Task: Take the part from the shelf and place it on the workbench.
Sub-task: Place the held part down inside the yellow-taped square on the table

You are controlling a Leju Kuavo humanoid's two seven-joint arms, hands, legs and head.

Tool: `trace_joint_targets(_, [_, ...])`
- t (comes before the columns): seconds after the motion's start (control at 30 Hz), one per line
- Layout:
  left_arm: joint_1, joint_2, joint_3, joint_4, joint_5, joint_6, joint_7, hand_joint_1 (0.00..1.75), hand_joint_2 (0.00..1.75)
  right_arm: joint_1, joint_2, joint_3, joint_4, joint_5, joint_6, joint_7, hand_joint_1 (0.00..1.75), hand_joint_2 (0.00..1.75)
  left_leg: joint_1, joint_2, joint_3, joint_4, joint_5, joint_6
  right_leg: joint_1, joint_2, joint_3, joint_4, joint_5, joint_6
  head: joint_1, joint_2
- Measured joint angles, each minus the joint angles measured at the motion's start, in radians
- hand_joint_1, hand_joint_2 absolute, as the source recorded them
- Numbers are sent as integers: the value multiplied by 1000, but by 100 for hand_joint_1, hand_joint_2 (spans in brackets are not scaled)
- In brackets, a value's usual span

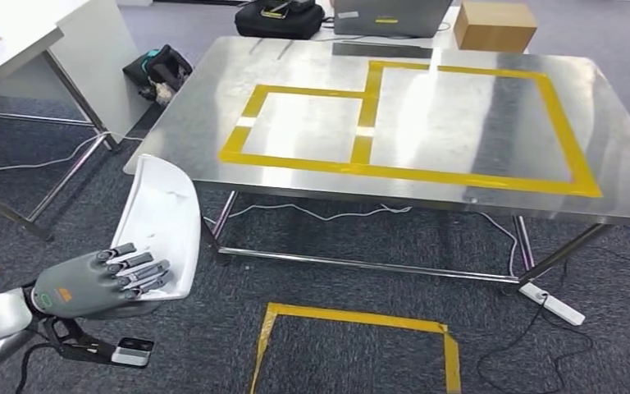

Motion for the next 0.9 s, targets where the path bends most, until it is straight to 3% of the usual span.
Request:
trace_joint_targets(0.07, [-4, -7, -6, 3, 0, 0, 0, 175, 0, 5, 0, 1, 0, 0, 0, 0, 0, 0, 0, -1, 19, 0, -20, 1, 0, 0, -74, 82, -32, 3, 2, 0])
trace_joint_targets(0.13, [-9, -13, -15, 8, 0, 0, 0, 175, 0, 9, 0, 1, 0, 1, -1, 0, 0, 0, 0, -4, 48, -1, -47, 0, 0, 0, -96, 48, -35, 3, 5, 0])
trace_joint_targets(0.17, [-11, -16, -19, 11, 0, 0, 0, 175, 0, 11, 0, 1, 0, 1, -2, 0, 0, 0, 0, -5, 65, -1, -63, -2, 0, 0, -88, -6, -9, 2, 6, 0])
trace_joint_targets(0.2, [-14, -18, -24, 14, 0, 0, 1, 175, 0, 13, 0, 1, 0, 1, -3, 0, 0, 0, -1, -6, 84, -2, -81, -4, 0, 0, -75, -67, 47, -2, 7, 0])
trace_joint_targets(0.27, [-19, -23, -31, 21, 0, 0, 3, 175, 0, 15, 0, 1, 0, 1, -6, 1, 0, 0, 0, -8, 120, -21, -112, -13, 6, 0, -48, -138, 125, -13, 5, 0])
trace_joint_targets(0.3, [-22, -25, -34, 23, 0, 0, 5, 175, 0, 14, 0, 2, 0, 1, -7, 1, 0, 0, 1, -9, 139, -31, -116, -20, 10, 1, -36, -148, 138, -20, 5, 0])
trace_joint_targets(0.37, [-34, -30, -38, 26, -2, 0, 8, 175, 0, 7, 0, 5, 0, 1, -8, 1, 0, 0, 3, -10, 145, -3, -84, -31, 11, 5, -6, -152, 104, -33, 4, 1])
trace_joint_targets(0.4, [-41, -33, -41, 27, -2, 0, 9, 175, 0, 4, 0, 6, 0, 1, -9, 1, 0, 0, 3, -9, 121, 57, -52, -37, 8, 6, 14, -157, 89, -40, 3, 0])
trace_joint_targets(0.43, [-46, -36, -43, 29, -3, 0, 10, 175, 0, 2, 0, 7, 0, 1, -9, 0, 0, 0, 2, -8, 76, 133, -30, -43, 3, 6, 36, -162, 73, -46, 1, 0])
trace_joint_targets(0.47, [-49, -39, -46, 31, -3, 1, 11, 175, 0, 1, 0, 8, 0, 1, -9, -1, 0, 0, 3, -7, 20, 209, -27, -49, -1, 6, 59, -166, 58, -50, -2, 0])
trace_joint_targets(0.5, [-49, -41, -48, 33, -2, 1, 11, 175, 0, 1, 0, 8, 0, 1, -9, -1, 0, 0, 5, -7, -37, 267, -49, -55, -4, 5, 81, -168, 43, -53, -4, 0])
trace_joint_targets(0.53, [-47, -43, -49, 35, -2, 1, 12, 175, 0, 2, 0, 8, 0, 1, -8, -1, 0, 0, 7, -7, -88, 299, -96, -59, -7, 6, 102, -170, 28, -53, -5, 0])
trace_joint_targets(0.6, [-44, -46, -51, 37, 9, 1, 6, 175, 0, 4, 0, 9, 0, 1, -8, 0, 0, 0, 11, -6, -164, 300, -197, -64, -14, 11, 146, -170, -3, -49, -5, 0])
trace_joint_targets(0.63, [-42, -47, -50, 37, 18, 1, -2, 175, 0, 5, 0, 9, 1, 1, -8, 0, 0, 0, 11, -6, -190, 276, -222, -66, -18, 14, 169, -170, -20, -45, -6, 0])
trace_joint_targets(0.67, [-38, -48, -48, 38, 28, 1, -12, 175, 0, 6, 0, 9, 1, 1, -8, 0, 0, 0, 12, -4, -209, 238, -200, -68, -22, 18, 190, -170, -38, -41, -6, 0])
trace_joint_targets(0.7, [-31, -51, -47, 39, 36, 1, -23, 175, 0, 8, 1, 9, 1, 1, -8, 1, 0, 0, 13, 0, -223, 186, -121, -70, -25, 20, 208, -171, -54, -37, -7, 0])
trace_joint_targets(0.77, [-15, -56, -45, 43, 42, 0, -35, 175, 0, 12, 1, 9, 1, 1, -8, 2, 0, 0, 14, 11, -240, 79, 70, -68, -26, 26, 236, -171, -85, -23, -12, 0])
trace_joint_targets(0.8, [-8, -58, -44, 44, 40, 0, -37, 175, 0, 14, 2, 9, 2, 1, -8, 3, 0, 0, 14, 13, -241, 49, 139, -64, -24, 28, 245, -173, -100, -16, -13, 0])
trace_joint_targets(0.83, [-4, -60, -40, 46, 38, 0, -38, 175, 0, 15, 2, 9, 2, 1, -8, 3, 0, 0, 14, 11, -239, 36, 164, -59, -23, 28, 255, -178, -114, -9, -13, 0])
trace_joint_targets(0.9, [-2, -63, -29, 45, 37, 0, -39, 175, 0, 12, 3, 10, 2, 1, -7, 3, 0, 0, 17, 7, -222, 35, 178, -48, -24, 21, 272, -181, -136, 3, -12, 0])
